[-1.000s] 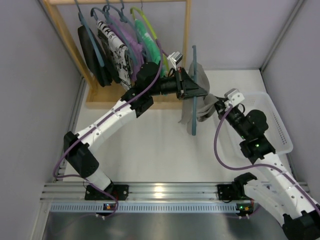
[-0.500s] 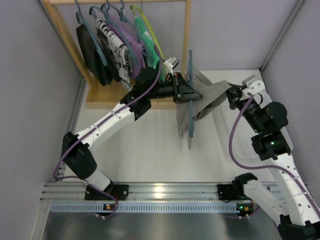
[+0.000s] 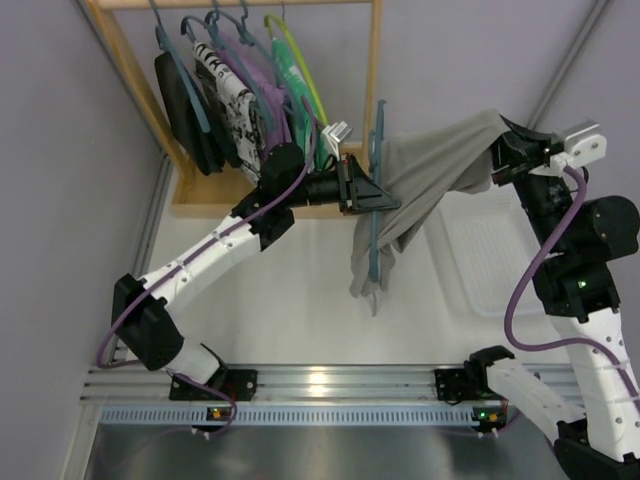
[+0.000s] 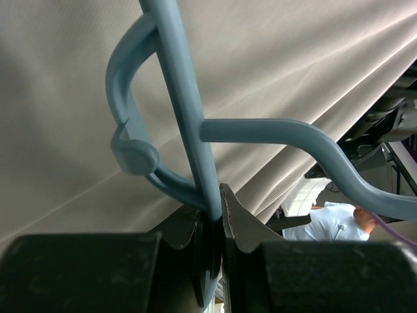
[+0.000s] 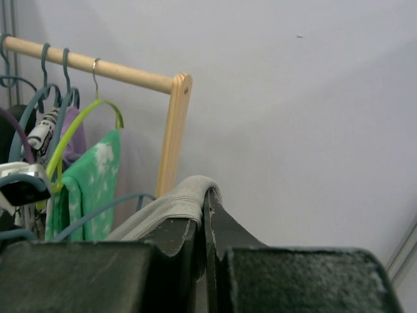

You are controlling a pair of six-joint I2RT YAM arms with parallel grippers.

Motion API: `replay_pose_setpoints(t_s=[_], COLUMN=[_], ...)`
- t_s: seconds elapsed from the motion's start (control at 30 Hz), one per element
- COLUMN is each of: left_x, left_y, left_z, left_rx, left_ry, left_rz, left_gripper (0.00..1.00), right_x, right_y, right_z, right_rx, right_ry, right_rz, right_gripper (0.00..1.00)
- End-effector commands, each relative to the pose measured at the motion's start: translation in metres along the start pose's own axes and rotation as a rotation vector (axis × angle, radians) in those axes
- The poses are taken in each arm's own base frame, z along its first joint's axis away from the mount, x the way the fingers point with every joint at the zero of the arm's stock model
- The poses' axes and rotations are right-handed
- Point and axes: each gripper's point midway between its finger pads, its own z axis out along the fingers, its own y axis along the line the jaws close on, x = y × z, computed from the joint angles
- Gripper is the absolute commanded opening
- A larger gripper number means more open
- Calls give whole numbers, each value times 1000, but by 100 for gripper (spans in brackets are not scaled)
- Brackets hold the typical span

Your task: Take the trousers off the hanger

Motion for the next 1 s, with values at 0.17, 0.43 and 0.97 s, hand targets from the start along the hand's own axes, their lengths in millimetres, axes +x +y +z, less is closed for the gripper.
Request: replay_pose_setpoints(t_s=[0.17,0.43,0.97], left_x=[2,10,24], left_y=[-29,-16,1], left_z=[-14,-14,-18], left_rx=[82,65,38], left_ry=[-19,-3,21], left_rz=[127,114,104], left_gripper=[0,0,0], right_x=[-115,-147,-211], right_y=[-50,-80,-125], right_z=[-3,-8,-14], right_rx=[212,368,593], right_ry=[-311,-376,-496], right_rz=[-156,-298,-472], right_gripper=[0,0,0])
